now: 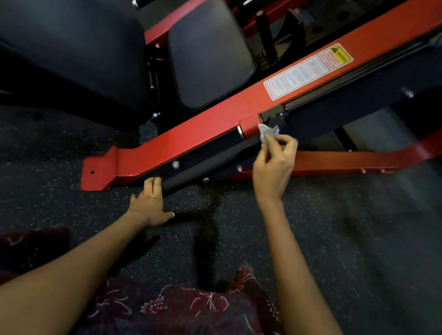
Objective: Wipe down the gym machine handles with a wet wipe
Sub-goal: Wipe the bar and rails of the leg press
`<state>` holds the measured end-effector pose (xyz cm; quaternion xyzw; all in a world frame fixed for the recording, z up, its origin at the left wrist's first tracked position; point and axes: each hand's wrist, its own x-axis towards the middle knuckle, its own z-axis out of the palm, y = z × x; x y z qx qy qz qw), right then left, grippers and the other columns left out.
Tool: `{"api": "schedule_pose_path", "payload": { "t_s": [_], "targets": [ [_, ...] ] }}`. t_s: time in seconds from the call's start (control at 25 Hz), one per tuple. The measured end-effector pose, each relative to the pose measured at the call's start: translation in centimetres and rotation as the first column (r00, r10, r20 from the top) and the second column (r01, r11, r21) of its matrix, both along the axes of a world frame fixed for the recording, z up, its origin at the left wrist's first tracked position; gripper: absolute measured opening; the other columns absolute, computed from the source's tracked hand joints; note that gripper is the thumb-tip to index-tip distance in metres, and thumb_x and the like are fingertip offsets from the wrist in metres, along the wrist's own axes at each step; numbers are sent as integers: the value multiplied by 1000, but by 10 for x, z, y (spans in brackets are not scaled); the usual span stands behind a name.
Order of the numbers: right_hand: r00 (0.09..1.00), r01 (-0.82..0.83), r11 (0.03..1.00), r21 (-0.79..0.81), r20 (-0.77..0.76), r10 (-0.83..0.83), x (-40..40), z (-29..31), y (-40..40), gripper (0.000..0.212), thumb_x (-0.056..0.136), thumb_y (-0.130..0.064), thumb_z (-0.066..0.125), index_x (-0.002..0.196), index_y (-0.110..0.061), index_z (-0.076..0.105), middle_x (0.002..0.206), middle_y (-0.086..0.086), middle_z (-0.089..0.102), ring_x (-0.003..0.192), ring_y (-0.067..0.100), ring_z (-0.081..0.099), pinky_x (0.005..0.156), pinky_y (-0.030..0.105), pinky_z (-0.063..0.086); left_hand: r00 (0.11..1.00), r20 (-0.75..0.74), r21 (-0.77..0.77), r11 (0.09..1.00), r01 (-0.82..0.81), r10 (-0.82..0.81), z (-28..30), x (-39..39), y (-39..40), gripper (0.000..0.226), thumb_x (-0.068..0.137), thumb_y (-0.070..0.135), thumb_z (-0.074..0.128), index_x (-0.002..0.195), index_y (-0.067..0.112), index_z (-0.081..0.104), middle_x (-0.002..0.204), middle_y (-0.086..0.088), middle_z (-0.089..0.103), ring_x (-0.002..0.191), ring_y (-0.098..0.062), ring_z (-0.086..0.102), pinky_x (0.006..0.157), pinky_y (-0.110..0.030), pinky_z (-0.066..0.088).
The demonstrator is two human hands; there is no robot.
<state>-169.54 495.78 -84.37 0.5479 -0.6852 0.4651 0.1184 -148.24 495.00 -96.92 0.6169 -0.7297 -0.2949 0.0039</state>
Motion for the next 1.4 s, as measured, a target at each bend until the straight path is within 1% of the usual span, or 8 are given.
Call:
{"api": "schedule_pose_path", "payload": {
  "t_s": [0.24,0.44,0.64,0.84,1.0,1.2,1.28,1.4],
  "targets": [
    [913,-224,936,272,-276,299,35,-24,19,29,89,3,54,116,-4,64,94,10,57,81,20,56,69,22,53,999,-8,4,999,-35,35,0,0,2,103,82,47,65,147,6,-3,150,-11,1,134,-33,31,111,-48,25],
    [980,37,965,260,-199,16,-11,35,-14,29,90,0,50,115,-4,64,101,16,56,86,24,52,74,31,50,1000,18,-3,1000,-26,26,-4,-2,1,105,81,59,59,147,5,-3,151,-10,0,139,-30,23,114,-51,17],
    [946,-54,937,346,-282,159,-16,36,-5,30,89,4,46,113,-2,65,103,14,55,92,25,48,74,20,38,999,36,-57,998,-15,17,-2,0,4,100,83,55,59,148,5,0,154,-11,6,143,-27,11,116,-52,5],
    [966,29,917,397,-248,77,-28,57,-23,32,90,4,43,113,0,64,107,18,54,99,30,48,86,36,46,989,-129,-336,934,-117,77,-17,-13,45,98,87,41,60,148,-3,-2,157,-16,1,146,-28,-6,116,-44,-6],
    [870,-35,873,487,-415,267,1,38,1,31,89,4,44,113,0,63,112,15,52,102,26,46,77,29,45,973,-213,-367,915,-166,91,-24,-15,54,100,82,36,68,148,-3,3,156,-19,6,145,-30,2,115,-41,-3],
    [925,102,920,379,-376,52,-6,44,-8,35,90,6,42,118,-3,61,111,17,52,100,29,47,77,31,45,980,-164,-279,948,-156,113,-11,-15,48,104,80,44,67,148,-1,2,155,-20,6,145,-30,1,117,-43,-1],
    [887,39,897,440,-428,172,14,27,-2,36,85,9,46,116,-1,61,116,14,54,101,29,47,78,33,48,981,-147,-222,963,-156,125,-5,-18,45,111,78,49,68,147,-1,-4,155,-20,-1,145,-31,-4,118,-43,3],
    [696,-137,869,476,-578,426,26,4,9,41,65,15,68,104,3,67,105,12,66,88,31,58,68,38,55,981,-143,-163,975,-152,129,-3,-18,44,120,75,52,70,146,0,-11,155,-18,-8,144,-30,-8,118,-45,11]
  ]
}}
